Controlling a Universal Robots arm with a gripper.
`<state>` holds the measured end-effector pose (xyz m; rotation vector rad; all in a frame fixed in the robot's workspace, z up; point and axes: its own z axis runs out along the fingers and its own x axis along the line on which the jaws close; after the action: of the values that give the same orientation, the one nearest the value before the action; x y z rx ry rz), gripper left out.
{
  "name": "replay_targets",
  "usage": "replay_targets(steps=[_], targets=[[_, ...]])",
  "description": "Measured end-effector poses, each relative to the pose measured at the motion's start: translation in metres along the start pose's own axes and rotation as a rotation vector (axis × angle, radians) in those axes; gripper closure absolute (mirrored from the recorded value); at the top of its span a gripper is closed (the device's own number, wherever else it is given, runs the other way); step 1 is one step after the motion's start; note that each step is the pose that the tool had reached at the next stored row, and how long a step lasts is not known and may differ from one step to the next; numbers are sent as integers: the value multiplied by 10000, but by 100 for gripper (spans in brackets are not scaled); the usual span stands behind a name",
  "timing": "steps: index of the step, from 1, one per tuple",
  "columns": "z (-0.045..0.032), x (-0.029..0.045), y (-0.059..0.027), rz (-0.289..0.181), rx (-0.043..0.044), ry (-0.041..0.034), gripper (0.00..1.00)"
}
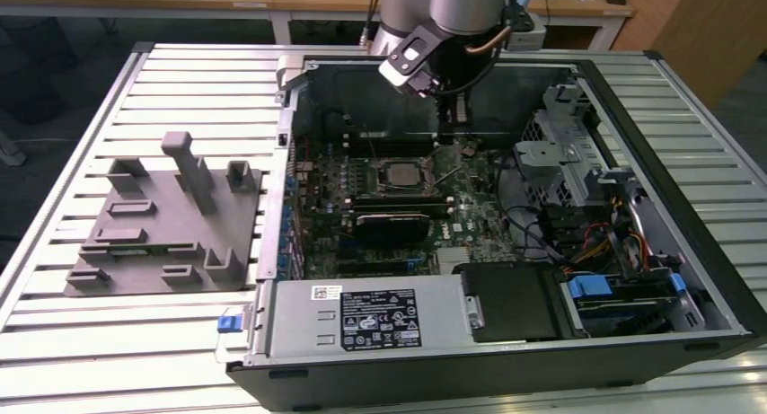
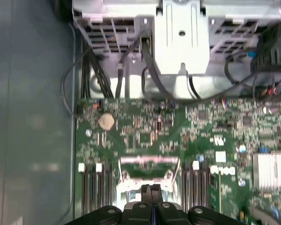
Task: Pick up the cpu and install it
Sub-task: 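Close the cpu cover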
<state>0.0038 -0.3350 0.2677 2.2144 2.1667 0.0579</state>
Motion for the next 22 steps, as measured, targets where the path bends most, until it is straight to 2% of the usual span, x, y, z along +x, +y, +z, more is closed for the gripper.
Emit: replay_targets(steps=[8, 10, 16, 22], targets=[[21, 8, 328, 0, 25, 0, 89], [27, 9, 383, -1, 32, 0, 89], [120, 10, 439, -1, 59, -2, 89], [225, 11, 441, 2, 110, -2, 89]])
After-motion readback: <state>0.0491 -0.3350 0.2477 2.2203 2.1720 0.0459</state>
